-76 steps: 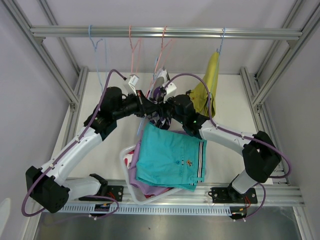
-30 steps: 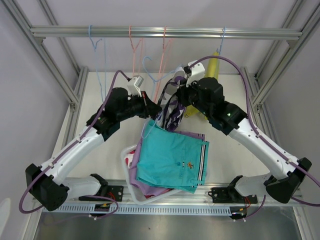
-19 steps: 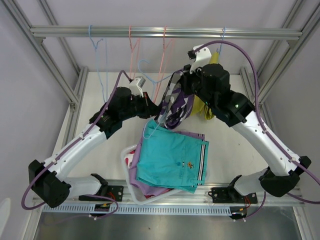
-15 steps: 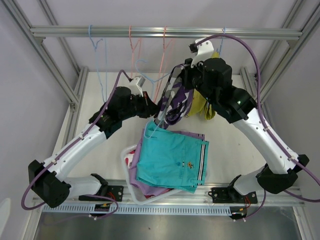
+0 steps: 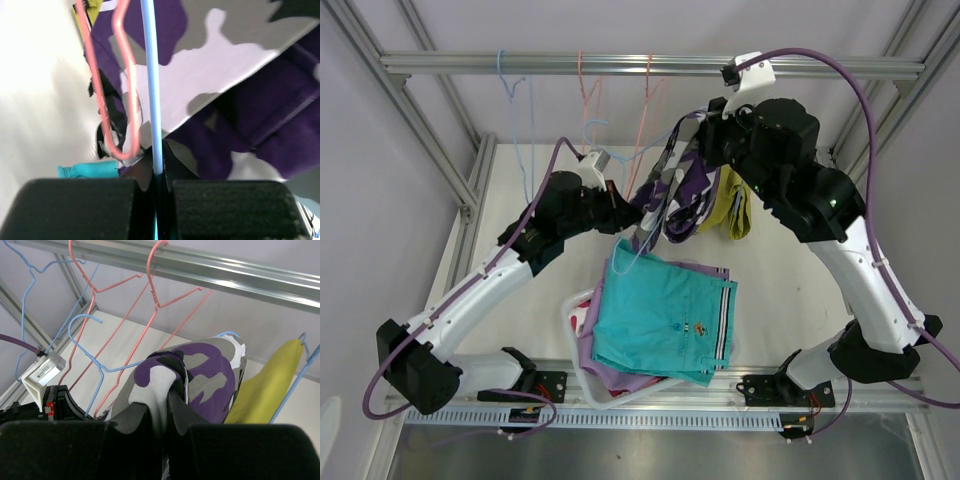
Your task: Remove the trousers from the hanger
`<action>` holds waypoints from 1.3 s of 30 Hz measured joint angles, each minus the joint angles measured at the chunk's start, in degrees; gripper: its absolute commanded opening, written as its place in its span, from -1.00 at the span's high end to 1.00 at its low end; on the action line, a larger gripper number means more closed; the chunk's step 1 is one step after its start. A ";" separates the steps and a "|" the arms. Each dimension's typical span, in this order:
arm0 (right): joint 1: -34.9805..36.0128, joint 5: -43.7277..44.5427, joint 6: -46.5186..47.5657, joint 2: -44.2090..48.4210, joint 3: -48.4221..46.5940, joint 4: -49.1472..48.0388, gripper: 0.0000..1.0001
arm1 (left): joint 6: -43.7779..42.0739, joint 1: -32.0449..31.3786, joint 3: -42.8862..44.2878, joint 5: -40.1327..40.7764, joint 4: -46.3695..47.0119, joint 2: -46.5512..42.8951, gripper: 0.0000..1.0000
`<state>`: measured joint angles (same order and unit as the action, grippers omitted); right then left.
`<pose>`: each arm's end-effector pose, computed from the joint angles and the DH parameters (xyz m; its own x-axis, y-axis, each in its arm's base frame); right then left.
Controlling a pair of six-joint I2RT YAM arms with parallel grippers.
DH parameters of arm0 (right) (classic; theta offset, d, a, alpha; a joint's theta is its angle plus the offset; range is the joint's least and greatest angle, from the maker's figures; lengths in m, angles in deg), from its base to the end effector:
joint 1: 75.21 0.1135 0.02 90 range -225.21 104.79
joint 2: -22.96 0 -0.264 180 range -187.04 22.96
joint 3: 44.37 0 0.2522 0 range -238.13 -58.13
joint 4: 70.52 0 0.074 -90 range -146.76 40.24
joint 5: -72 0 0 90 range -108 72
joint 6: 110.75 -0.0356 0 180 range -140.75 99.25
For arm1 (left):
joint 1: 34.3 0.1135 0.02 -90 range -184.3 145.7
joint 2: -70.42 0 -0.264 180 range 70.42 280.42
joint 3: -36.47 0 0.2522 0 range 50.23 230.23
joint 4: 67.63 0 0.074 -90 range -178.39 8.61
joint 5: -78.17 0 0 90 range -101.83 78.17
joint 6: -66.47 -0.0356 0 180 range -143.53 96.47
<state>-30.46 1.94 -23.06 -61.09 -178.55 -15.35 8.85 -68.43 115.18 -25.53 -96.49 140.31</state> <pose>0.1942 0.1754 0.5602 -0.0793 -0.0252 -0.9965 -0.4177 0.9085 0.0102 0.2274 -0.1643 0.3629 -0.6301 -0.2015 -0.7499 0.4640 0.6767 -0.5716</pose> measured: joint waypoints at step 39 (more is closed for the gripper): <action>0.07 -2.23 -2.64 11.43 -0.39 4.81 1.00 | -4.09 -10.86 3.78 17.18 -3.19 8.28 0.99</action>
<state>-30.39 -0.29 -25.70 -49.66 -178.95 -10.54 4.76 -79.29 118.96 -8.35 -99.68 148.59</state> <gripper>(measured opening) 0.151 0.006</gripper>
